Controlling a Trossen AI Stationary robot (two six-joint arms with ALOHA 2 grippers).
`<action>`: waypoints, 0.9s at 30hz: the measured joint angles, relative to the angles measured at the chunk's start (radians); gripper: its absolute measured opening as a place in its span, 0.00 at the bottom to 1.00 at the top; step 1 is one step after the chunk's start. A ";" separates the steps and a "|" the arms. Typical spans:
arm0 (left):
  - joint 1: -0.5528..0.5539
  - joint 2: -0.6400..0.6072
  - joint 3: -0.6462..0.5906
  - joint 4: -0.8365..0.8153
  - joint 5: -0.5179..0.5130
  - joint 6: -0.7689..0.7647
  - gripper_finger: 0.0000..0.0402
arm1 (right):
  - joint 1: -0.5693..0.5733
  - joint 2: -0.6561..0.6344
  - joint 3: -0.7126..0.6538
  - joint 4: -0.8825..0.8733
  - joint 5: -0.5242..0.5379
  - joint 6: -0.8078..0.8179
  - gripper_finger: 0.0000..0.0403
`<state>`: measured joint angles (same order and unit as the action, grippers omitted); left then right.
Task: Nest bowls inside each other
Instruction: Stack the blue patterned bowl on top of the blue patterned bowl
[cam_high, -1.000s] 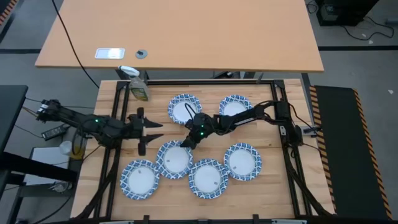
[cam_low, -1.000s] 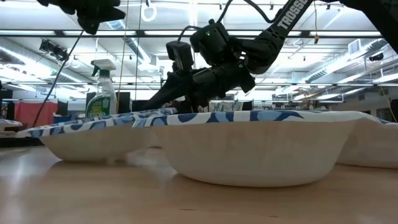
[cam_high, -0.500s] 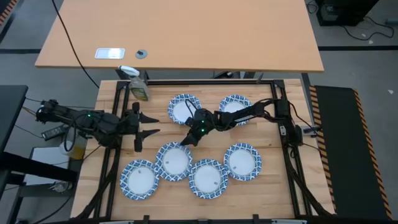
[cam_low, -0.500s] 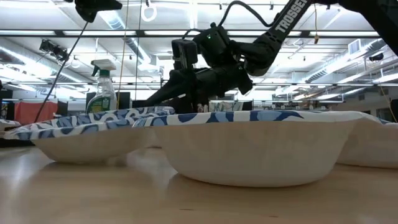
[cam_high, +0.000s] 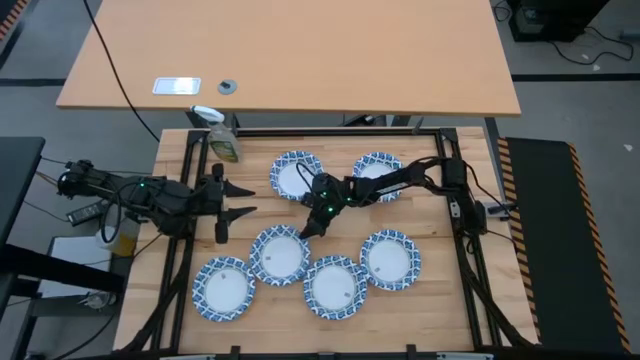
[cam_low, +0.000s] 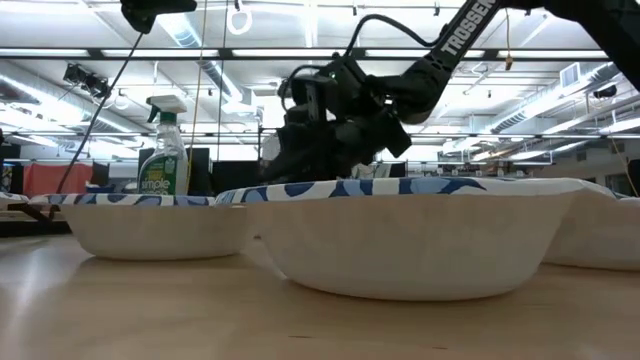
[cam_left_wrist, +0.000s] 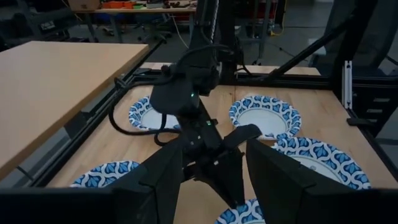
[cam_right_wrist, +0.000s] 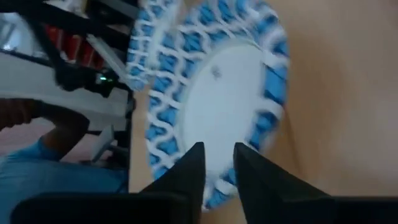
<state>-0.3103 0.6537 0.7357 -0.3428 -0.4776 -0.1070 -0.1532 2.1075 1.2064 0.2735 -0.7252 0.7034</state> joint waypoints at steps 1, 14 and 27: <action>0.000 0.000 0.000 0.000 0.000 -0.002 0.45 | -0.001 0.000 0.000 -0.023 0.006 0.002 0.27; 0.000 0.001 0.000 -0.045 -0.001 -0.013 0.45 | -0.011 -0.027 0.003 -0.158 0.079 -0.002 0.62; 0.000 0.001 0.000 -0.059 -0.001 -0.013 0.45 | 0.006 -0.196 0.004 -0.309 0.418 -0.211 0.61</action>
<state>-0.3104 0.6544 0.7357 -0.4014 -0.4786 -0.1196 -0.1468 1.9114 1.2101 -0.0352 -0.3070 0.4925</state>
